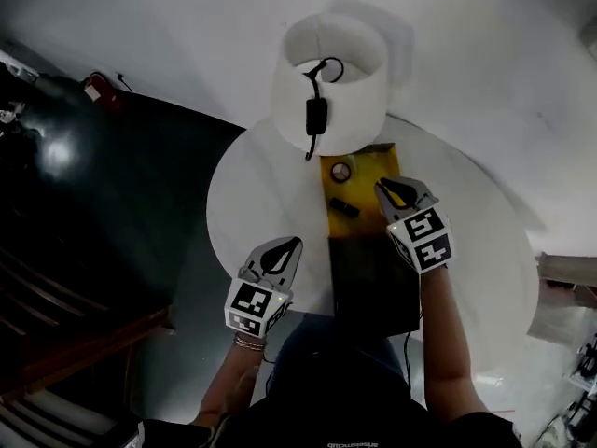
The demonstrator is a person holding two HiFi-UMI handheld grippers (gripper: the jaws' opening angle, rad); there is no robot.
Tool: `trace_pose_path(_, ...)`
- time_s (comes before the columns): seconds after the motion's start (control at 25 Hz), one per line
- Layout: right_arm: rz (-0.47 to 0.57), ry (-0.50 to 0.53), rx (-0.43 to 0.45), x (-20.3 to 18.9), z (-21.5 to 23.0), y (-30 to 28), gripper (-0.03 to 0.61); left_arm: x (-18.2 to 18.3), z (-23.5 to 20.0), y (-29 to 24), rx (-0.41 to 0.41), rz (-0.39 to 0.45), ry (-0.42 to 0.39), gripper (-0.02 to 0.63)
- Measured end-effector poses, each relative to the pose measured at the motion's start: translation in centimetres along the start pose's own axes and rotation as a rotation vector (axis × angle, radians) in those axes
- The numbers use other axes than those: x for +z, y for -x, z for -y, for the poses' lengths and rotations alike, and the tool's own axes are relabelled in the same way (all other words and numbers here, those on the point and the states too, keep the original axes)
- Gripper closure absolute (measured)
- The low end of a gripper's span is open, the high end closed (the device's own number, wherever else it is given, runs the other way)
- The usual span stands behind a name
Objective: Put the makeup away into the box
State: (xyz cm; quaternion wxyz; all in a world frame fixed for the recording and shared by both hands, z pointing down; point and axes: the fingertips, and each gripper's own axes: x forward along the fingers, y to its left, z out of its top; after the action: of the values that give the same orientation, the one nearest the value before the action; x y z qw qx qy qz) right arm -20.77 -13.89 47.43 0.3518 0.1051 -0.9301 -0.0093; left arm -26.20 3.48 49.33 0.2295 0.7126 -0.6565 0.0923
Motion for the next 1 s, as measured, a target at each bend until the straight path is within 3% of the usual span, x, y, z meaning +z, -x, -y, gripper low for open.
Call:
trace_pose_path(0.16, 0.035, 0.005, -0.035, 0.3, -0.2, 2.1, 0.540, 0.9, 0.7, 0.2, -0.008, 0.008, -0.043, 0.597)
trace_pose_path(0.48, 0.109, 0.055, -0.072, 1.0, -0.2, 7.3, 0.548, 3.3, 3.3, 0.1, -0.051, 0.077, -0.043, 0.597)
trace_pose_path(0.76, 0.172, 0.059, -0.085, -0.4, 0.4, 13.4, 0.555, 5.7, 6.9, 0.4, -0.125, 0.140, 0.032, 0.597)
trace_pose_path(1.0, 0.198, 0.079, -0.117, -3.0, 0.6, 18.7, 0.558, 7.3, 11.0, 0.9, -0.187, 0.159, -0.067, 0.597)
